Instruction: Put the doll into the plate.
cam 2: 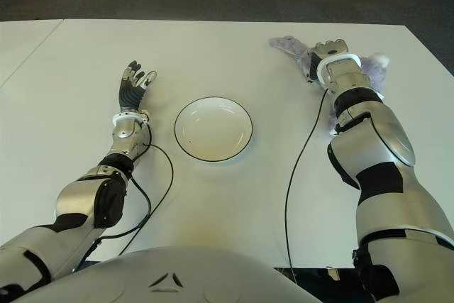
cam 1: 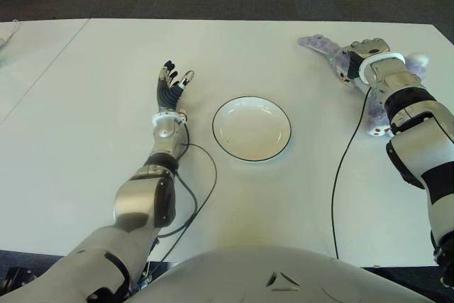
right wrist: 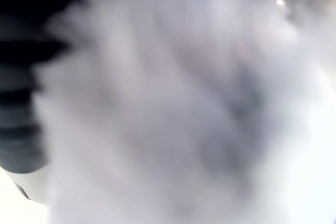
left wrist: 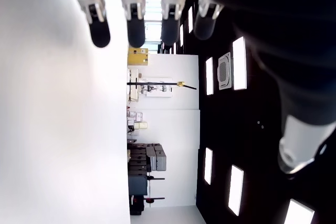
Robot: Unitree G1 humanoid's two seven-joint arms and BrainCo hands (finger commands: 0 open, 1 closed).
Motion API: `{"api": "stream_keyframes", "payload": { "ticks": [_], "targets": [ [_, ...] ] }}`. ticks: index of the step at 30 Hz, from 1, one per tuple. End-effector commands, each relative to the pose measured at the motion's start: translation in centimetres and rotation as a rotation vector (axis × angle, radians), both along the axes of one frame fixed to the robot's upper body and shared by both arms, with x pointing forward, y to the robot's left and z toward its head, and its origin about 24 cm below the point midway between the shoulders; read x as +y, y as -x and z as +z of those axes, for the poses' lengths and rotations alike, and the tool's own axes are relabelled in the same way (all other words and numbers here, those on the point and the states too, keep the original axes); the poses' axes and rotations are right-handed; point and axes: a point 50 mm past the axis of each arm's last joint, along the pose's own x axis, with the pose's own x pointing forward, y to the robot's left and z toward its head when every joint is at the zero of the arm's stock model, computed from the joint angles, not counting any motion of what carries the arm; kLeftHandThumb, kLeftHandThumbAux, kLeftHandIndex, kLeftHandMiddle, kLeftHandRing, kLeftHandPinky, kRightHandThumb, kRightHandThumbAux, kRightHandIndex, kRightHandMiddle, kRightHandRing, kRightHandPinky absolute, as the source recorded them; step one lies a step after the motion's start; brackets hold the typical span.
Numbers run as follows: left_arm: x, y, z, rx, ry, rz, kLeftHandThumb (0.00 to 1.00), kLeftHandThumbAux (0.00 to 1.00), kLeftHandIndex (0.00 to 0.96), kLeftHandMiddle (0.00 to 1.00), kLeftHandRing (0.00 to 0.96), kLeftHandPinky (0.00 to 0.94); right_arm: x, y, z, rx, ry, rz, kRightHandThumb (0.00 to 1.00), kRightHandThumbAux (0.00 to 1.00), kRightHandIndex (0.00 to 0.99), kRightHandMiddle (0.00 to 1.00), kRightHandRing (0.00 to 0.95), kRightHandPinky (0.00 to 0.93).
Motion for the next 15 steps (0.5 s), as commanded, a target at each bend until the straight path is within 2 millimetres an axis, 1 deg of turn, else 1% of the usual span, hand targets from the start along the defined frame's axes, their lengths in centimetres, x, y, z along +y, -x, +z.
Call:
{"api": "stream_keyframes", "payload": {
  "ticks": [1,5,9,12,14,15],
  "targets": [
    [-1.0,8.3,-9.3,0.426,0.111,0.012,0.000,0.589,0.114,0.114,0.115,0.139,-1.1,1.1,-2.2,0.058,-0.066,-0.051,0.256,0.636,0.141,0.077,0.053,0.000],
    [-1.0,8.3,-9.3,0.430,0.104,0.012,0.000,0.600,0.119,0.133,0.133,0.167,-1.5,1.4,-2.4,0.051,-0.088,-0.050,0.252,0.637,0.121,0.061,0.030,0.000],
    [-1.0,8.3,-9.3,0.443,0.084,0.014,0.000,0.620,0.117,0.142,0.146,0.158,-1.8,1.6,-2.6,0.029,-0.125,-0.051,0.232,0.652,0.104,0.054,0.020,0.000],
    [-0.8,8.3,-9.3,0.442,0.090,0.020,0.000,0.620,0.118,0.141,0.144,0.160,-1.9,1.7,-2.7,0.010,-0.186,-0.058,0.226,0.664,0.102,0.049,0.017,0.000],
    [-0.8,8.4,-9.3,0.442,0.091,0.021,0.000,0.620,0.121,0.143,0.146,0.164,-1.9,1.9,-3.0,0.002,-0.216,-0.056,0.226,0.669,0.105,0.049,0.020,0.000],
    [-0.8,8.4,-9.3,0.441,0.090,0.020,0.000,0.619,0.124,0.147,0.151,0.170,-1.5,2.0,-3.6,-0.004,-0.245,-0.041,0.227,0.677,0.109,0.050,0.024,0.000]
  ]
}}
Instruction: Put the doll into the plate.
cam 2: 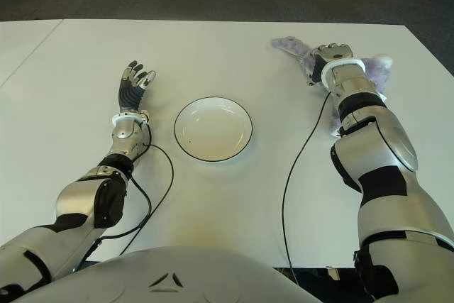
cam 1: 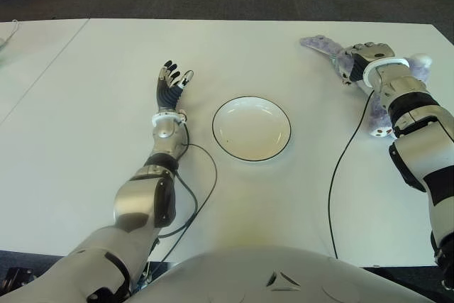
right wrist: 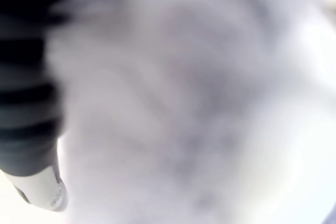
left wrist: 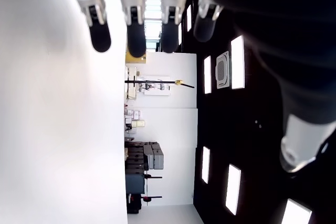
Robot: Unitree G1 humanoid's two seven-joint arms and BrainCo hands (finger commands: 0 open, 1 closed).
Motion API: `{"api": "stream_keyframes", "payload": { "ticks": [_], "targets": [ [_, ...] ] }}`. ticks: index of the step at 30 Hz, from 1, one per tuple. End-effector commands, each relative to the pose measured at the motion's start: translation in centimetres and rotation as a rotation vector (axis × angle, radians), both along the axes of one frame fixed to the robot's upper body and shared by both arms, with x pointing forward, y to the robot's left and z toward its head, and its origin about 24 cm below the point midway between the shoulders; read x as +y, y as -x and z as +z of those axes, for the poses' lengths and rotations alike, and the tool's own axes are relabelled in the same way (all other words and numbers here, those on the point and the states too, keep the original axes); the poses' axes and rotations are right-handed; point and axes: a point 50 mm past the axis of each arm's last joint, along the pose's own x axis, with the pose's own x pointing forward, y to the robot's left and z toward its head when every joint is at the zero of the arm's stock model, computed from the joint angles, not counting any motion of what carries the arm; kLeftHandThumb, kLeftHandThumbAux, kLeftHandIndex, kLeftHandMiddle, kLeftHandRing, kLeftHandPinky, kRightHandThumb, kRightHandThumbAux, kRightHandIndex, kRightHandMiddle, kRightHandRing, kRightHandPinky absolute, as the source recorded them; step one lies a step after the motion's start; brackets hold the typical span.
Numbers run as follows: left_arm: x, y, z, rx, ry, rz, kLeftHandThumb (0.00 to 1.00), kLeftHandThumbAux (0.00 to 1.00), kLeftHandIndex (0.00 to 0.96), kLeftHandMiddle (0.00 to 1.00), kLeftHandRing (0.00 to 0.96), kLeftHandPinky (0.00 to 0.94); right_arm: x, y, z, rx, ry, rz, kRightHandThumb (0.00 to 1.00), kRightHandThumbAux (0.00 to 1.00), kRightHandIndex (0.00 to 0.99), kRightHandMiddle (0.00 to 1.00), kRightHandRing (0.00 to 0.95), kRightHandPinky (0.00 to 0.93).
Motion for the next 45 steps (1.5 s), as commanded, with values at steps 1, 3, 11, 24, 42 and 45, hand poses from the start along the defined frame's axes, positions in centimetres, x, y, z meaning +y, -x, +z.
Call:
{"api": "stream_keyframes", "payload": {
  "ticks": [1,3,11,24,42,45],
  "targets": [
    [-0.8,8.3,-9.3,0.449,0.083,0.020,0.000,0.618,0.125,0.149,0.153,0.172,0.3,1.4,-3.4,0.026,-0.143,0.020,0.228,0.681,0.111,0.050,0.026,0.001],
    [-0.7,8.3,-9.3,0.451,0.079,0.019,0.000,0.620,0.127,0.154,0.158,0.176,0.8,1.4,-3.9,0.018,-0.166,0.037,0.230,0.686,0.112,0.051,0.030,0.014],
    [-0.6,8.2,-9.3,0.459,0.068,0.017,0.000,0.638,0.121,0.160,0.160,0.162,5.4,2.1,-4.8,0.001,-0.268,0.231,0.266,0.678,0.121,0.072,0.070,0.130],
    [-0.3,8.4,-9.5,0.474,0.063,0.010,0.000,0.625,0.109,0.138,0.137,0.143,12.6,8.9,-2.4,-0.071,-0.361,0.687,0.344,0.653,0.151,0.108,0.195,0.301],
    [-0.1,8.5,-9.5,0.478,0.054,0.018,0.000,0.622,0.112,0.147,0.147,0.150,17.4,15.9,2.3,-0.038,-0.526,0.969,0.327,0.651,0.143,0.055,0.071,0.103],
    [0.1,8.7,-9.7,0.495,0.063,0.025,0.000,0.623,0.111,0.147,0.146,0.153,17.6,16.3,2.4,-0.037,-0.530,0.997,0.325,0.655,0.142,0.058,0.070,0.079]
  ]
}}
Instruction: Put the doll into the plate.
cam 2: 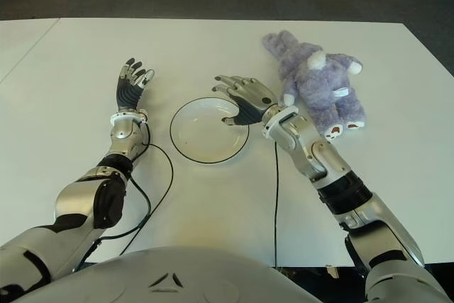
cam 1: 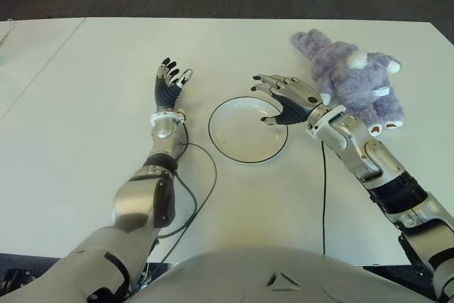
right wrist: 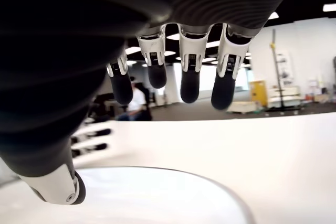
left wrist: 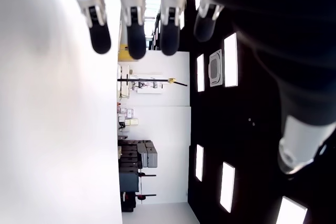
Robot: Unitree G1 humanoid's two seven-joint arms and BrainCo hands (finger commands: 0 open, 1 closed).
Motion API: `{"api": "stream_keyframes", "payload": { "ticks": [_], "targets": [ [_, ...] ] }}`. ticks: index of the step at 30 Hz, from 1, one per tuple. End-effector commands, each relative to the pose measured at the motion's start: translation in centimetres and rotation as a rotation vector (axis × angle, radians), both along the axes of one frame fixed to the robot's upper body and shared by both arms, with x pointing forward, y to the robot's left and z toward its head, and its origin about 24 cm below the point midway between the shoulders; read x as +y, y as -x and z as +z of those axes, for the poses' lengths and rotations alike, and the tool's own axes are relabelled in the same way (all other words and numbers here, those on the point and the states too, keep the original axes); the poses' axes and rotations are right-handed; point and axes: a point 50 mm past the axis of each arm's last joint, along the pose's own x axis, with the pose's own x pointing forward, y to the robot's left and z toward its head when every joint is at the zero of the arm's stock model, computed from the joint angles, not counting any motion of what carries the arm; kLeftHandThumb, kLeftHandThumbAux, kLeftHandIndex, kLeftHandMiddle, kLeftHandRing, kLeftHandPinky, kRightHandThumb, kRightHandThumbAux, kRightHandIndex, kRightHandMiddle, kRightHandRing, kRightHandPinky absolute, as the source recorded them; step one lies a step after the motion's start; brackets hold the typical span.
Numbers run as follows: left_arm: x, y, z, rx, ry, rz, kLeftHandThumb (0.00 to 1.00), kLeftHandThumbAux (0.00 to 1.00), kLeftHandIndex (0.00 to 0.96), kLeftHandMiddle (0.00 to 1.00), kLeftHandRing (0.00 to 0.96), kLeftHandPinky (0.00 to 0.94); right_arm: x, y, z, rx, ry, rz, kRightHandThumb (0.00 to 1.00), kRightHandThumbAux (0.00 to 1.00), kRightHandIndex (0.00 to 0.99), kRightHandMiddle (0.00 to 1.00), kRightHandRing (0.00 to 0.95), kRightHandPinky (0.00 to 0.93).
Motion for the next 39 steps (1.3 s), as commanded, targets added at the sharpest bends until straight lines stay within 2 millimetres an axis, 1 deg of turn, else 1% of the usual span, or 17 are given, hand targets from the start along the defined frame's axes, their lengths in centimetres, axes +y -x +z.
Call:
{"api": "stream_keyframes", "payload": {
  "ticks": [1,4,6,12,13,16,24,28,29,32,35,36,39],
  "targets": [
    [-0.2,8.6,-10.1,0.525,0.084,0.024,0.000,0.630,0.107,0.143,0.142,0.146,0.9,3.5,2.1,-0.004,-0.005,0.153,0.312,0.667,0.134,0.062,0.068,0.042],
    [-0.4,8.5,-10.0,0.520,0.104,0.028,0.000,0.628,0.097,0.133,0.134,0.139,0.9,3.8,2.1,-0.016,-0.008,0.167,0.294,0.681,0.125,0.060,0.059,0.012],
    [-0.4,8.5,-10.0,0.516,0.128,0.030,0.000,0.620,0.089,0.122,0.121,0.124,1.0,3.8,2.2,-0.041,-0.016,0.173,0.313,0.678,0.139,0.079,0.079,0.031],
    [-0.4,8.6,-10.1,0.522,0.151,0.037,0.000,0.609,0.080,0.112,0.110,0.112,0.8,3.5,2.2,-0.082,-0.033,0.174,0.345,0.673,0.155,0.095,0.097,0.042],
    [-0.4,8.6,-10.1,0.525,0.146,0.040,0.000,0.611,0.081,0.111,0.109,0.116,0.7,3.4,2.2,-0.092,-0.035,0.174,0.360,0.671,0.161,0.102,0.102,0.036],
    [-0.4,8.6,-10.1,0.531,0.135,0.044,0.000,0.634,0.086,0.121,0.116,0.136,0.6,3.2,2.1,-0.108,-0.033,0.173,0.342,0.674,0.165,0.102,0.094,0.021],
    [-0.6,8.4,-10.0,0.520,0.129,0.041,0.000,0.671,0.109,0.129,0.126,0.152,0.3,2.9,1.8,-0.133,-0.005,0.165,0.328,0.673,0.174,0.093,0.075,0.015],
    [-1.1,8.3,-9.7,0.486,0.123,0.032,0.000,0.672,0.116,0.132,0.131,0.150,-0.1,1.9,2.2,-0.210,0.040,0.139,0.333,0.657,0.164,0.079,0.053,0.000],
    [-1.2,8.2,-9.7,0.484,0.108,0.029,0.000,0.672,0.116,0.132,0.131,0.150,-0.4,1.1,2.7,-0.256,0.057,0.120,0.333,0.656,0.163,0.078,0.052,0.000],
    [-1.2,8.2,-9.7,0.493,0.076,0.023,0.000,0.665,0.113,0.134,0.132,0.148,-0.9,-0.3,3.8,-0.347,0.089,0.084,0.314,0.635,0.159,0.070,0.038,0.000],
    [-1.2,8.2,-9.7,0.500,0.075,0.022,0.000,0.662,0.114,0.135,0.132,0.149,-1.3,-1.0,4.3,-0.420,0.106,0.053,0.305,0.629,0.159,0.069,0.035,0.000],
    [-1.1,8.2,-9.7,0.499,0.078,0.022,0.000,0.658,0.122,0.137,0.135,0.153,-1.5,-1.2,4.5,-0.448,0.111,0.041,0.280,0.619,0.158,0.066,0.031,0.000],
    [-1.1,8.0,-9.6,0.491,0.090,0.019,0.000,0.650,0.125,0.139,0.138,0.158,-2.0,-1.7,5.0,-0.535,0.114,0.001,0.255,0.616,0.157,0.062,0.024,0.000]
  ]
}}
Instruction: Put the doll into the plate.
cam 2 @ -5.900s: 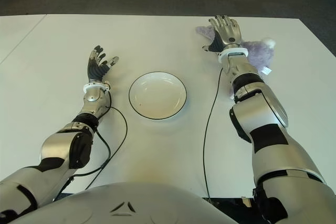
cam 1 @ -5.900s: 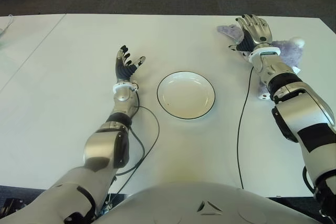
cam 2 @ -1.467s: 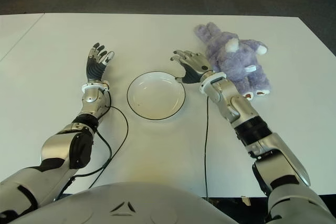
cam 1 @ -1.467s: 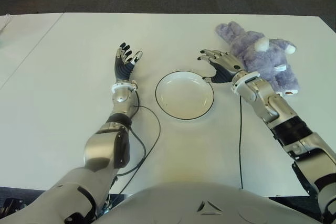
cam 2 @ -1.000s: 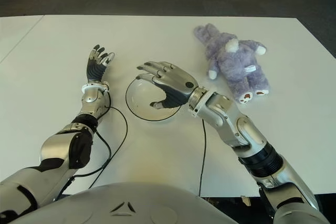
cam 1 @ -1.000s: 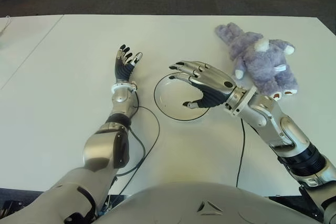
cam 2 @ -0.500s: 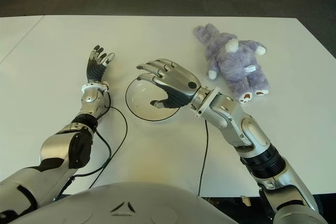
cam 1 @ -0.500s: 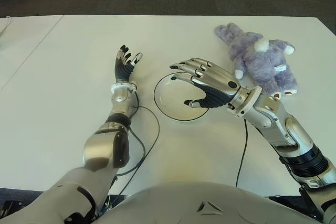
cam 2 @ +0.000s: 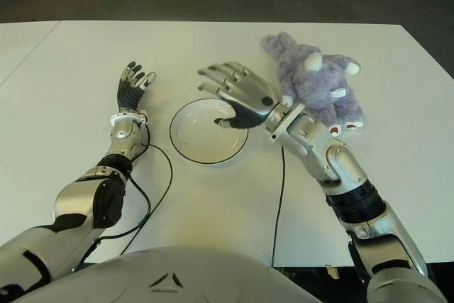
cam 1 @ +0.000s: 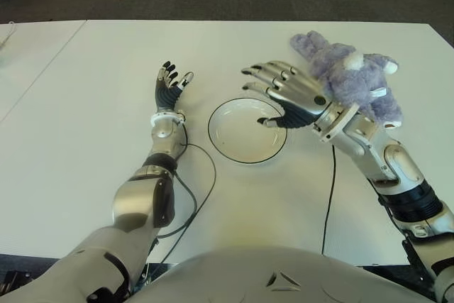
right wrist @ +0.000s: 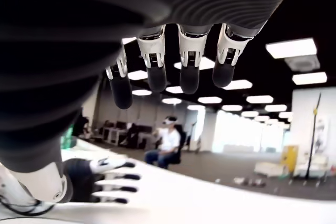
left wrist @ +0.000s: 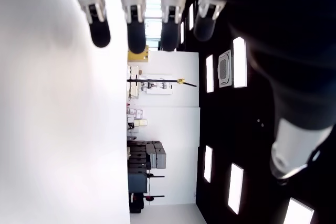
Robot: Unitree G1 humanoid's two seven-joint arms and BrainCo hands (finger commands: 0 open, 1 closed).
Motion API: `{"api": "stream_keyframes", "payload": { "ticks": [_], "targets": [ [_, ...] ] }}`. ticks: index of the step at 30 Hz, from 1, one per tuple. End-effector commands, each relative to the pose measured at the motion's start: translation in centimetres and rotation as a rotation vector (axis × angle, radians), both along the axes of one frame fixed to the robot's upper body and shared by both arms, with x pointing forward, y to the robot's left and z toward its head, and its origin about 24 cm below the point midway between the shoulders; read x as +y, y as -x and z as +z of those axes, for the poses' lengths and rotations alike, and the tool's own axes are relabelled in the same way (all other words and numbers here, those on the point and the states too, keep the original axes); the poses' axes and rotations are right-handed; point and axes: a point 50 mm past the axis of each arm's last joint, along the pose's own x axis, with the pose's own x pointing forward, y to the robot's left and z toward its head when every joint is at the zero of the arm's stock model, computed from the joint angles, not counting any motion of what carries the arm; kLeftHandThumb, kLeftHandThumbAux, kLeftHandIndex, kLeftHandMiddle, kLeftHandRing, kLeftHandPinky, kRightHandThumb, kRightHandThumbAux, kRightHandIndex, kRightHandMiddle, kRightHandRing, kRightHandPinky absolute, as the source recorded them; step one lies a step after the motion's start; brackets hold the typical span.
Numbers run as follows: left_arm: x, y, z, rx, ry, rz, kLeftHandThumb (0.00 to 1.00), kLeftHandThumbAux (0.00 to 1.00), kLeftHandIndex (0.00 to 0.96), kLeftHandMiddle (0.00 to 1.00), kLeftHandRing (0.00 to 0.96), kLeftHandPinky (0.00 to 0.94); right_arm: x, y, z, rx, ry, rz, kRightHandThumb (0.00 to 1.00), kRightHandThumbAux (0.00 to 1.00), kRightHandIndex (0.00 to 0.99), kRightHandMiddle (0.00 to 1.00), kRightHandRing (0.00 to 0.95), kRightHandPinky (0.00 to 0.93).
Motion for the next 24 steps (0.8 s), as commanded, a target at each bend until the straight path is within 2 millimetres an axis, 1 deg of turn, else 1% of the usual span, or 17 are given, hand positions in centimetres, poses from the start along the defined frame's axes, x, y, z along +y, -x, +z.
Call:
{"api": "stream_keyframes", "payload": {
  "ticks": [1,6,7,13,17,21,24],
  "targets": [
    [-1.2,8.0,-9.2,0.445,0.086,0.016,0.000,0.642,0.121,0.139,0.139,0.156,-1.2,-1.5,1.5,-0.198,0.014,-0.063,0.244,0.611,0.159,0.061,0.020,0.000],
    [-1.2,8.0,-9.2,0.445,0.080,0.012,0.000,0.631,0.115,0.136,0.138,0.152,-2.2,-2.1,2.2,-0.287,-0.015,-0.107,0.237,0.605,0.167,0.064,0.019,0.000],
    [-1.2,8.0,-9.2,0.444,0.083,0.012,0.000,0.627,0.116,0.137,0.138,0.156,-2.5,-2.2,2.5,-0.314,-0.019,-0.121,0.221,0.604,0.170,0.062,0.016,0.000],
    [-1.2,8.1,-9.2,0.437,0.090,0.010,0.000,0.609,0.115,0.133,0.134,0.146,-3.3,-2.4,3.4,-0.399,-0.031,-0.160,0.251,0.567,0.179,0.066,0.014,0.000],
    [-1.3,8.0,-9.1,0.433,0.088,0.004,0.000,0.606,0.110,0.134,0.133,0.146,-5.4,-3.0,5.6,-0.513,-0.062,-0.256,0.273,0.551,0.204,0.089,0.023,0.000],
    [-1.2,8.0,-9.1,0.435,0.089,0.000,0.000,0.610,0.106,0.132,0.129,0.138,-6.5,-3.6,6.9,-0.580,-0.069,-0.304,0.287,0.550,0.220,0.095,0.014,0.000],
    [-1.1,8.0,-9.2,0.444,0.090,0.004,0.000,0.615,0.108,0.134,0.132,0.146,-6.8,-3.7,7.4,-0.626,-0.073,-0.331,0.297,0.548,0.231,0.093,0.004,0.000]
  ]
}}
